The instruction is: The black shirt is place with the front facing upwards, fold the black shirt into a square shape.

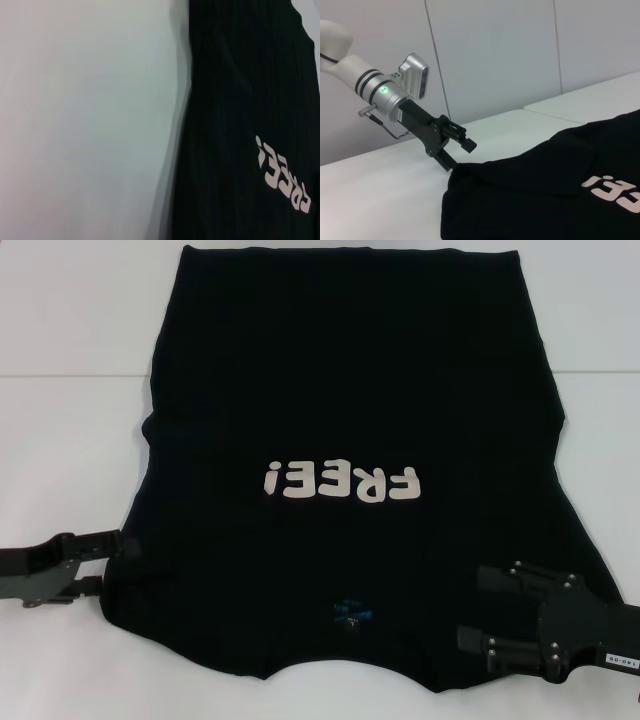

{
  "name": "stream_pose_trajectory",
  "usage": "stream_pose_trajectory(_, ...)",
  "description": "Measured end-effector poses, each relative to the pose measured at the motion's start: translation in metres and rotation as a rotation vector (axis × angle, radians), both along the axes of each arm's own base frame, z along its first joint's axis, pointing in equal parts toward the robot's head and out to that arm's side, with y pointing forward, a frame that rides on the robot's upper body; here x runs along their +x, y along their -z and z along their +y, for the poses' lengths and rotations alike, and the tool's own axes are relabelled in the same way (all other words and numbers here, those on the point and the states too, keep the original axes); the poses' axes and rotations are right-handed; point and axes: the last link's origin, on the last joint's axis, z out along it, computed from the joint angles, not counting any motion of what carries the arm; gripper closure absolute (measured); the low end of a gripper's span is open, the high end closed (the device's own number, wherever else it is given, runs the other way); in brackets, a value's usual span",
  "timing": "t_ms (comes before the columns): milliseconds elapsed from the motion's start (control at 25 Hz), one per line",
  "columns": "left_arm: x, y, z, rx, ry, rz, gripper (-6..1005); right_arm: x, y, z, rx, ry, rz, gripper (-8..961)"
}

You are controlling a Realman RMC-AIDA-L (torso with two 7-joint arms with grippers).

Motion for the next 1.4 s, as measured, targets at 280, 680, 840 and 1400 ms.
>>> stream_pose_trajectory(280,-0.001,-0.005,0.001,0.004,0.005,0.008,109,0.000,0.000,0.000,-0.001,-0.001,0.001,97)
stream_pose_trajectory(680,0.002,0.000,0.000,-0.032,0.023,0.020,112,0.000,0.000,0.000,-0.001,-0.001,0.001,97)
stream_pose_trajectory(840,-0.003,-0.006,-0.003,-0.024,0.006,0.024,113,0.000,0.000,0.000,-0.001,-0.001,0.001,96)
stream_pose_trajectory(1400,-0.002,-0.006,-0.009,-0.074,-0.008,0.008,118,0.001,0.000,-0.001,-0.001,0.002,0.002,97)
